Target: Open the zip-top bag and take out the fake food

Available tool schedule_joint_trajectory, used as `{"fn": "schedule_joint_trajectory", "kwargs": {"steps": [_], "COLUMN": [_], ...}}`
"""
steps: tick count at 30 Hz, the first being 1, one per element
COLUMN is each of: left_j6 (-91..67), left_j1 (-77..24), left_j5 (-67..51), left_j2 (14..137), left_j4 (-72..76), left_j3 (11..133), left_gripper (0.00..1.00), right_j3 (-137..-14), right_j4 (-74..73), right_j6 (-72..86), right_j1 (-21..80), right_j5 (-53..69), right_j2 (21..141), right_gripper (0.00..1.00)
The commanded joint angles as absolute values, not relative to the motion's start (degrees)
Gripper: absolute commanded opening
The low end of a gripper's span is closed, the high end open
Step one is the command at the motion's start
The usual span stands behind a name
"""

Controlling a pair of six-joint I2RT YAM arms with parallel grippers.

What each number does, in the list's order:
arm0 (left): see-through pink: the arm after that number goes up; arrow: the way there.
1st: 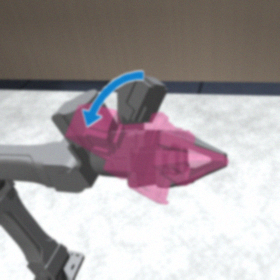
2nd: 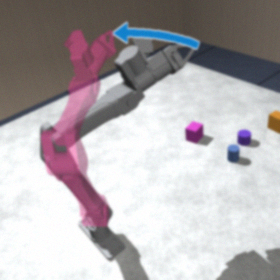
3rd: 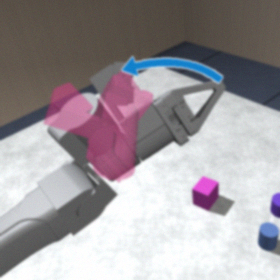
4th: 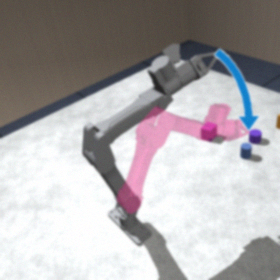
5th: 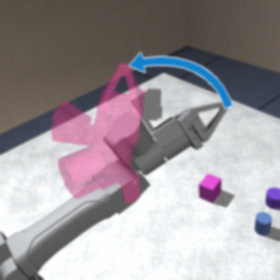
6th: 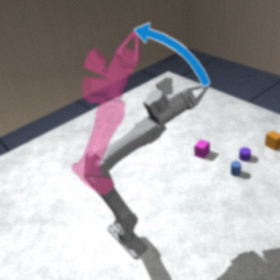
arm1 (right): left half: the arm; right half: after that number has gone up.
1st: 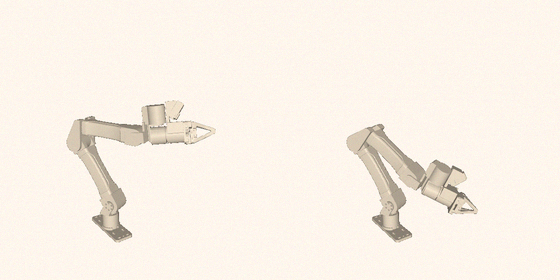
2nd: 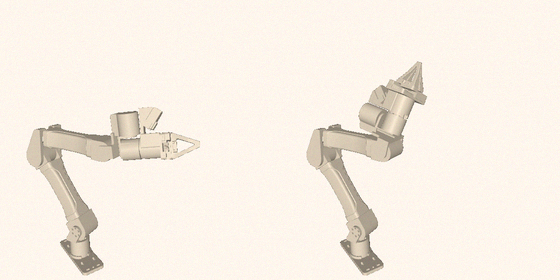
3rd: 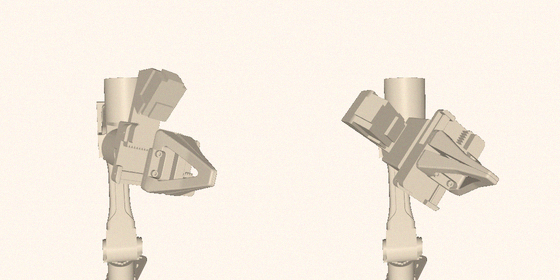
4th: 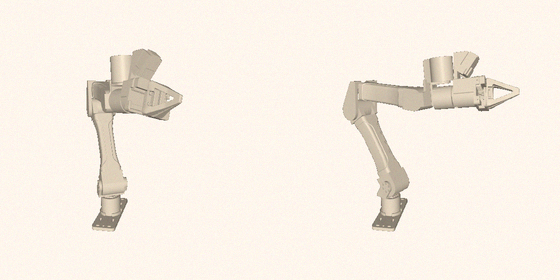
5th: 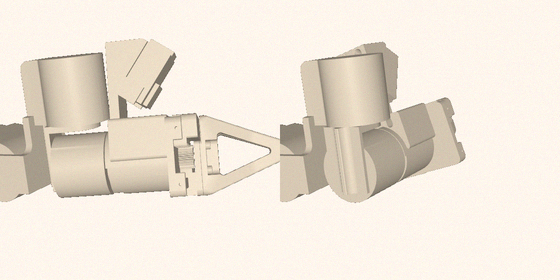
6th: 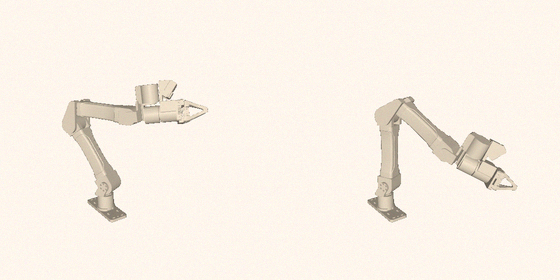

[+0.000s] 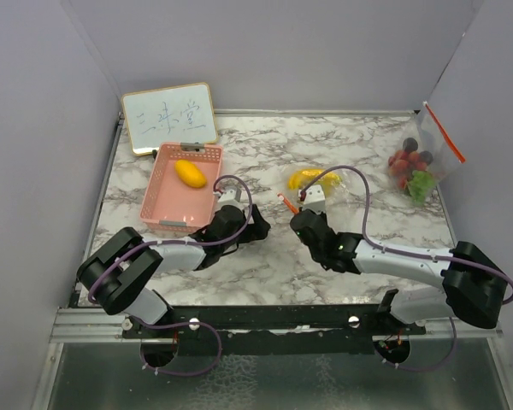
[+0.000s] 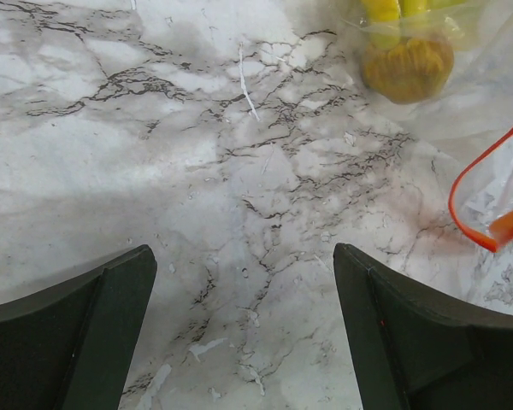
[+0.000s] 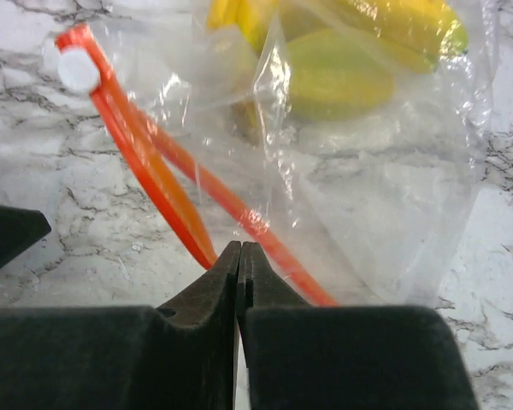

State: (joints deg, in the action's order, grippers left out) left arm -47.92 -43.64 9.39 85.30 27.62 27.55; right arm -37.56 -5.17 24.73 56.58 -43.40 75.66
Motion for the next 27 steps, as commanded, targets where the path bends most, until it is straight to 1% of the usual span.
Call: {"fn": "schedule_joint_trajectory", "kwargs": {"steps": [1, 6, 7, 8, 9, 10, 13, 14, 15, 17, 20, 23, 27], "left_j6": [-47.8, -46.82, -46.77, -46.68, -46.62, -46.6, -46.5, -46.49, -46.6, -47.07, -47.62, -47.64, -47.38], "left_j1": [-43.98, -45.36, -45.55, -45.81, -45.86, -45.89, -45.88, -45.86, -45.82, -45.79, -45.81, -45.64, -45.23], "left_j5": [5.65, 4.92, 4.78, 4.72, 4.67, 4.7, 5.57, 5.97, 6.17, 6.13, 5.72, 5.84, 6.18], "left_j2": [85.3, 85.51, 85.52, 85.58, 85.73, 85.81, 86.09, 86.28, 86.51, 87.26, 88.48, 88.72, 88.43], "left_j4": [30.97, 31.03, 31.03, 31.03, 31.0, 30.96, 30.03, 29.57, 29.13, 28.87, 29.38, 29.32, 28.84], "left_j3": [27.09, 28.22, 28.29, 28.38, 28.39, 28.41, 28.42, 28.51, 28.56, 28.71, 28.67, 28.4, 27.97], "left_gripper": [0.88, 0.88, 0.88, 0.88, 0.88, 0.88, 0.88, 0.88, 0.87, 0.88, 0.88, 0.88, 0.88], "right_j3": [-39.96, -40.92, -41.22, -41.42, -41.59, -41.89, -43.96, -44.42, -44.89, -45.25, -44.9, -45.47, -46.95], "right_j4": [-3.84, -2.32, -2.61, -2.8, -2.87, -3.25, -8.35, -9.71, -10.79, -11.26, -8.65, -8.78, -10.43], "right_j6": [23.57, 20.69, 19.77, 18.67, 17.14, 15.75, 15.24, 15.41, 15.66, 15.68, 14.36, 14.37, 15.37], "right_j1": [56.8, 56.8, 56.8, 56.8, 56.8, 56.81, 56.8, 56.81, 56.8, 56.78, 56.86, 56.86, 56.84], "right_j5": [-46.22, -44.9, -44.93, -44.61, -43.93, -43.68, -45.23, -46.67, -47.5, -47.49, -44.77, -45.17, -46.96], "right_j2": [72.7, 71.85, 72.03, 72.31, 72.69, 73.36, 76.35, 77.24, 77.89, 78.23, 78.22, 80.53, 83.09], "right_gripper": [0.02, 0.02, 0.04, 0.13, 0.31, 0.42, 0.69, 0.74, 0.78, 0.8, 0.81, 0.8, 0.77]}}
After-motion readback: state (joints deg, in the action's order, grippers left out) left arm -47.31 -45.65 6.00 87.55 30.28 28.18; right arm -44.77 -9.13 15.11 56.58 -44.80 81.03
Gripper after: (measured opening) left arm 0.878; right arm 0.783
